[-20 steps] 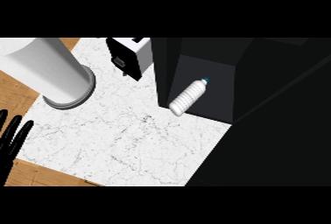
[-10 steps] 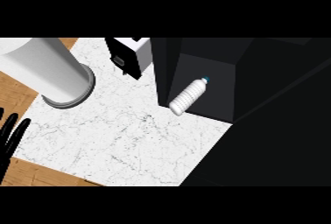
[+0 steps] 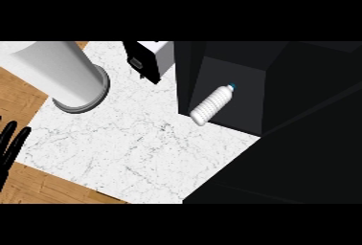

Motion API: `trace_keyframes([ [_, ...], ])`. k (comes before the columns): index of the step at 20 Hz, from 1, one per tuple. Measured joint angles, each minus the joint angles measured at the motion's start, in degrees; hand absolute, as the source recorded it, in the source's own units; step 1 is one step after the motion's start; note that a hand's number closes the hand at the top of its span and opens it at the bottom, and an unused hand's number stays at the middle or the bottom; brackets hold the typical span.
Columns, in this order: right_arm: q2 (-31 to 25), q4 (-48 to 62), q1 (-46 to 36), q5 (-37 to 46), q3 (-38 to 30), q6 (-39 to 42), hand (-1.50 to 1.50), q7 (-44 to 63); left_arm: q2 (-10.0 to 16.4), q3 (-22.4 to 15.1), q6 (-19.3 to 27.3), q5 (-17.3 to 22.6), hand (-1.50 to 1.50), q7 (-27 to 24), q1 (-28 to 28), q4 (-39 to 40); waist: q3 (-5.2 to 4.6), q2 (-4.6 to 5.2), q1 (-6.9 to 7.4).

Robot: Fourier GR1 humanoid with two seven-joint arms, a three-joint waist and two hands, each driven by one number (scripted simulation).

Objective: Pick up the bottled water, place it into the cabinet and close the cabinet

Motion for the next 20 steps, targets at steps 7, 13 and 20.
trace_keyframes([
  [7, 3.22, 4.20, -7.78, -4.22, -2.76, 0.08, 1.50, 5.35, 0.26, 0.62, -0.58, 0.58, -1.50, 0.18, -0.17, 1.20, -0.02, -0.78, -1.16],
  [13, 4.49, 12.26, -19.16, -5.49, -8.59, 0.54, 1.50, 10.99, 0.24, 0.91, -0.58, 1.14, -1.50, 0.52, -0.21, 1.96, 0.14, -1.34, -1.81],
  [20, 12.13, 27.89, -35.28, -2.50, -11.98, -6.88, 1.50, 18.81, 0.42, 1.57, -1.20, 1.71, -1.50, 0.67, -0.21, 3.29, 0.51, -1.63, -2.23],
])
